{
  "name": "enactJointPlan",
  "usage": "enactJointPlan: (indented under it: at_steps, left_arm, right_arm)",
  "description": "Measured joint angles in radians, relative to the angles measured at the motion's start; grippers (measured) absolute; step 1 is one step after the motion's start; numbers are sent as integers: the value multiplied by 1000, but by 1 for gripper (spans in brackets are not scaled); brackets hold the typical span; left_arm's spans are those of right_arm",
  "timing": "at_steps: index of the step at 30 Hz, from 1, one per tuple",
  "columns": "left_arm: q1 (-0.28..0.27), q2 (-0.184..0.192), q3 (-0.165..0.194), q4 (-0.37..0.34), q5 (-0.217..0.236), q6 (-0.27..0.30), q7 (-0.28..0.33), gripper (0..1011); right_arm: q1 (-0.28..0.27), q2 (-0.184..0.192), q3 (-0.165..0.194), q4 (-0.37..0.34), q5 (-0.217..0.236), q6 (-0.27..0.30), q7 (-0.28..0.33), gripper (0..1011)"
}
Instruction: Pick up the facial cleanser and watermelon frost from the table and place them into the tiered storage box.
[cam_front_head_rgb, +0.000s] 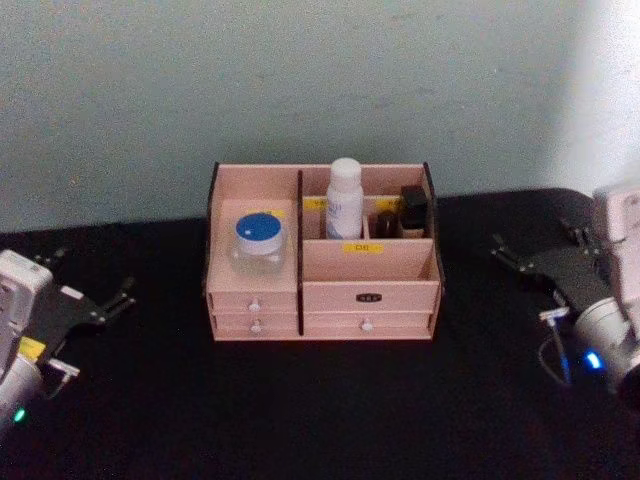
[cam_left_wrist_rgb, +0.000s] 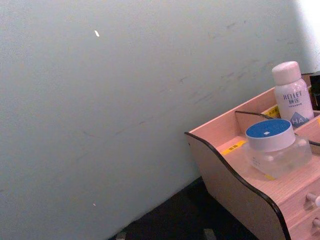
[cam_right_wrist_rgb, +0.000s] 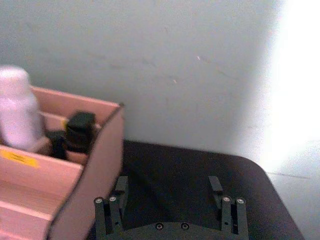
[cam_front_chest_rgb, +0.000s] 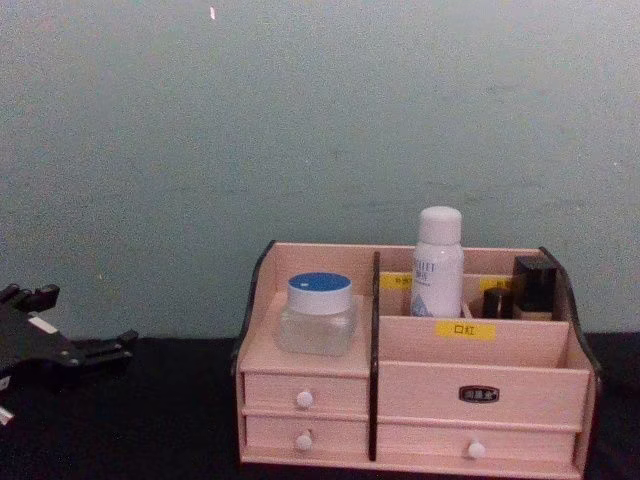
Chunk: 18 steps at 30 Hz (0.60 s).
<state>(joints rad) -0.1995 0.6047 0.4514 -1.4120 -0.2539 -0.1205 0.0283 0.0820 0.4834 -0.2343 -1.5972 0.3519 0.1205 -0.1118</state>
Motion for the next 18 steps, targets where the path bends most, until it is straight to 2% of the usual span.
enactJointPlan:
  at_steps: [2, 3, 6, 7, 9, 12, 18]
  left_arm:
    - [0, 0, 0, 0, 0, 0, 0, 1001]
    - [0, 0, 0, 0, 0, 0, 0, 1001]
    - [0, 0, 0, 0, 0, 0, 0, 1001]
    - [0, 0, 0, 0, 0, 0, 0, 1001]
    - [0, 0, 0, 0, 0, 0, 0, 1002]
    - [0, 0, 0, 0, 0, 0, 0, 1001]
    - [0, 0, 0, 0, 0, 0, 0, 1001]
  right_arm:
    - [14, -23, -19, 30, -44, -6, -40, 1002]
    - [27, -44, -38, 62, -92, -17, -79, 1003]
    - [51, -80, -70, 121, -165, -35, -133, 1002]
    - [51, -80, -70, 121, -165, -35, -133, 1003]
    - [67, -104, -87, 164, -208, -44, -160, 1002]
    - [79, -118, -93, 191, -229, -44, -168, 1003]
    - [77, -116, -92, 185, -227, -44, -168, 1002]
